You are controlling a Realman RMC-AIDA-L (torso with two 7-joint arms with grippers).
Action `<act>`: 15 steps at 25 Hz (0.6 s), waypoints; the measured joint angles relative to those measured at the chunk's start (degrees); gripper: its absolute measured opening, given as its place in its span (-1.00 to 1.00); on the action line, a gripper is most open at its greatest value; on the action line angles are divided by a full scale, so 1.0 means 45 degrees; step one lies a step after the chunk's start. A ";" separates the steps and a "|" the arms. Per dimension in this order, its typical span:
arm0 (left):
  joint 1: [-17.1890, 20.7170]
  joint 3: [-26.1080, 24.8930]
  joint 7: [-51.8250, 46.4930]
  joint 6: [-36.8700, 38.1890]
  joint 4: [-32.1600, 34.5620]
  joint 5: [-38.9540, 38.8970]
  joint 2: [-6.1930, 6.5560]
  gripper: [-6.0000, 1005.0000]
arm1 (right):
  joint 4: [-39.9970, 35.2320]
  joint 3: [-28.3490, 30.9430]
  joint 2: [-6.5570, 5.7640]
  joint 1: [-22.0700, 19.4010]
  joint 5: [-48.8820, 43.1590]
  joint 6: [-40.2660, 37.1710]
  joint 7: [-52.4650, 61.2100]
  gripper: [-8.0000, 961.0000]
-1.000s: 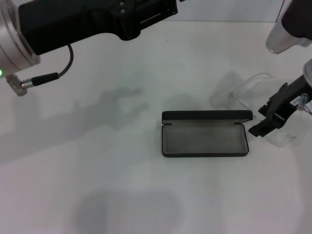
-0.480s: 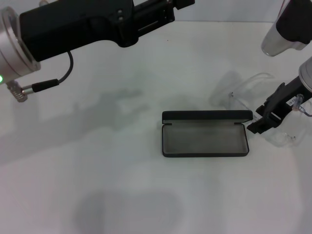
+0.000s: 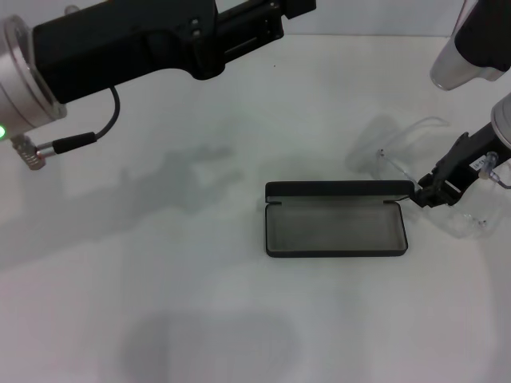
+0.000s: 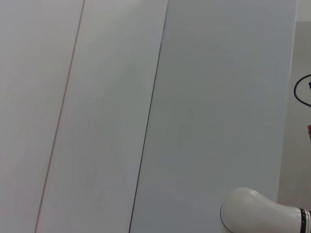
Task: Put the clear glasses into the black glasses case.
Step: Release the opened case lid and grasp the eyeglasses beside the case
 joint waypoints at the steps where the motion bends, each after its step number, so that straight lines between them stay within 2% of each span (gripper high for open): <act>1: 0.0000 0.0001 0.0000 0.0000 -0.0004 0.0000 0.0000 -0.08 | 0.0015 0.0000 -0.0006 0.0000 -0.0002 0.0009 0.0001 -0.47; 6: 0.0031 0.0000 0.0000 0.0017 -0.0010 0.0000 -0.0001 -0.08 | 0.0192 0.0002 -0.0013 0.0000 -0.0018 0.0132 0.0009 -0.48; 11: 0.0018 0.0000 0.0000 0.0107 -0.0073 0.0000 0.0000 -0.08 | 0.0350 0.0020 -0.0030 0.0002 -0.0029 0.0305 0.0007 -0.63; 15: -0.0010 0.0000 0.0000 0.0161 -0.0135 0.0000 0.0000 -0.08 | 0.0394 0.0028 -0.0034 -0.0020 -0.0029 0.0412 0.0004 -0.65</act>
